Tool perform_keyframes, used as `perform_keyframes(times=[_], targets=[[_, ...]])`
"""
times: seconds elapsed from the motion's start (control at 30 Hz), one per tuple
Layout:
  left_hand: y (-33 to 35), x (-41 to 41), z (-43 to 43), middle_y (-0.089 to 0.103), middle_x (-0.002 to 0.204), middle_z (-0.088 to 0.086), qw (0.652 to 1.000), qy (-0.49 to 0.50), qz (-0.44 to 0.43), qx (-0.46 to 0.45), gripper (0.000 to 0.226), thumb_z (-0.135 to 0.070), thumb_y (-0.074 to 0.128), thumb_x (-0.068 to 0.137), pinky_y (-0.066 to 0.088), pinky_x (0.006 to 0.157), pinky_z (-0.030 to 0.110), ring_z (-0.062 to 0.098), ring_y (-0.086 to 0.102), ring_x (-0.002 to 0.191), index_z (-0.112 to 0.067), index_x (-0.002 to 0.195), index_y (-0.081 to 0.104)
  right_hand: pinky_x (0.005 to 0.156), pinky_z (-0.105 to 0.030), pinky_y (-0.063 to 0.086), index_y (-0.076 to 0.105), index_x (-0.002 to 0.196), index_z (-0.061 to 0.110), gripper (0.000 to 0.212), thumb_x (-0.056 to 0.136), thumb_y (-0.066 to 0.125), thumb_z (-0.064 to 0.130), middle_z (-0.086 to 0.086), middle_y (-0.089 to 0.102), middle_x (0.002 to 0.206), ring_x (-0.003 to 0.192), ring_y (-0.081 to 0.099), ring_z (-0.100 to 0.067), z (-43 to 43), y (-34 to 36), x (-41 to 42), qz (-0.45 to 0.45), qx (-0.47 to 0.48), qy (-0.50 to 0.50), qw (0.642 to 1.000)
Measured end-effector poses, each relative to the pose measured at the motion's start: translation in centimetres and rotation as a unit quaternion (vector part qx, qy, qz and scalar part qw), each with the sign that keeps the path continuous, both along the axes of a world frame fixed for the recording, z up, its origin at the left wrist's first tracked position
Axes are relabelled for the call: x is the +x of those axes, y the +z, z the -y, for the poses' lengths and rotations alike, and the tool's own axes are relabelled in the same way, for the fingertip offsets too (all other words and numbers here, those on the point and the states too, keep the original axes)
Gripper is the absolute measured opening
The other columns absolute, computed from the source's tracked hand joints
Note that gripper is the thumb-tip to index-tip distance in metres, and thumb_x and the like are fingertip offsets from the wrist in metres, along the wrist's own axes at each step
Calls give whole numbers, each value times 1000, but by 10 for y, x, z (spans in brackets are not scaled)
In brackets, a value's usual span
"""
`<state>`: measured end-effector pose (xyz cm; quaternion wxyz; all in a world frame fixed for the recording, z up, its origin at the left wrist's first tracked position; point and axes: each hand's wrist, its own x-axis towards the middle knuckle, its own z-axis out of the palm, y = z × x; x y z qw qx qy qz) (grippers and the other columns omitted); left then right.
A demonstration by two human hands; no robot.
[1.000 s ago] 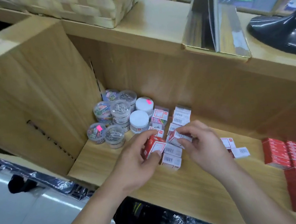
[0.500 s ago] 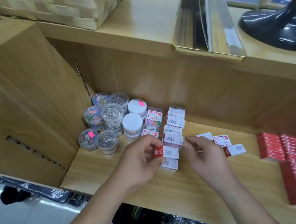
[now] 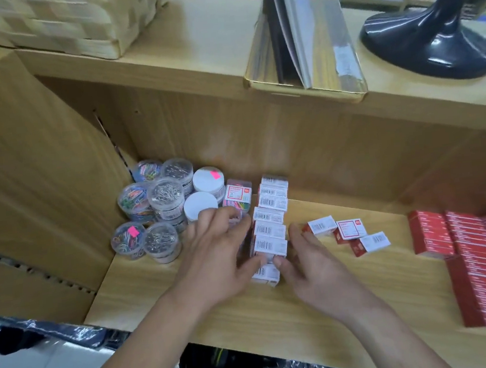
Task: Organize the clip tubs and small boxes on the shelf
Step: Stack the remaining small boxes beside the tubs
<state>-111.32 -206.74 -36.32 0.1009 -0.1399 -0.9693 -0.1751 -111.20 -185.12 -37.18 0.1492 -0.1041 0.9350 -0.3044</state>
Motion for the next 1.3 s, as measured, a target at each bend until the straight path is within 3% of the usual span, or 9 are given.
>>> perform_keyframes(times=[0.27,0.43,0.63,0.7,0.83,0.93,1.03,1.13,1.3], targets=[[-3,6,-10,51,116,-5,999,-10,-2,-47,64,-60,48,91,10,73,33,22,46,103,-25,145,49,112,-38,38,12,158,30,62,102,36,45,6,37,136,133,37,-12,10,0,0,-5,-31,33,999],[9,12,-9,48,121,-3,999,1,34,-27,73,-59,55,86,37,84,39,23,45,108,-23,148,44,95,-38,49,39,144,38,57,92,48,60,13,48,115,112,53,-10,-2,15,0,-8,-5,10,1000],[48,30,-60,56,112,-2,988,-80,-17,130,33,-31,59,95,51,79,37,21,57,97,-22,127,59,73,-28,51,71,98,34,15,85,77,33,9,64,94,75,61,-7,-65,33,3,-104,-23,-147,983],[47,26,-95,53,123,-3,986,-116,37,115,34,-27,53,98,54,77,40,24,60,102,-23,131,54,73,-31,50,71,104,30,19,85,75,27,6,62,99,79,62,-11,-90,28,4,-151,10,-220,964],[21,-6,-146,22,162,11,986,-41,163,-3,71,-13,56,95,53,91,47,41,60,117,-12,157,21,92,-33,50,52,142,25,70,76,75,15,7,49,130,109,62,-19,-128,8,7,-74,51,-252,964],[5,-25,-161,40,143,12,986,-2,159,-49,72,-1,55,90,51,76,45,39,66,101,-10,154,23,105,-36,46,47,148,22,81,73,65,-2,5,47,141,124,55,-15,-138,-2,6,-23,-27,-222,974],[-2,-25,-163,45,124,6,988,3,145,-61,47,-1,58,89,47,67,42,35,68,89,-15,132,44,98,-37,52,64,128,25,55,79,75,3,5,60,125,107,65,-15,-147,-14,1,-57,-78,-227,969],[-13,-6,-158,55,111,5,987,-13,156,40,26,-12,58,92,50,71,43,34,65,89,-17,117,53,72,-24,54,66,88,28,23,77,85,23,12,70,85,76,66,-7,-152,-14,3,-48,-107,-255,960],[-32,39,-142,72,94,-10,939,2,222,264,27,-34,55,91,53,76,34,16,67,86,-25,113,67,58,-17,47,67,86,20,17,81,83,19,2,71,76,67,64,-16,-156,-15,29,-17,-192,-263,945]])
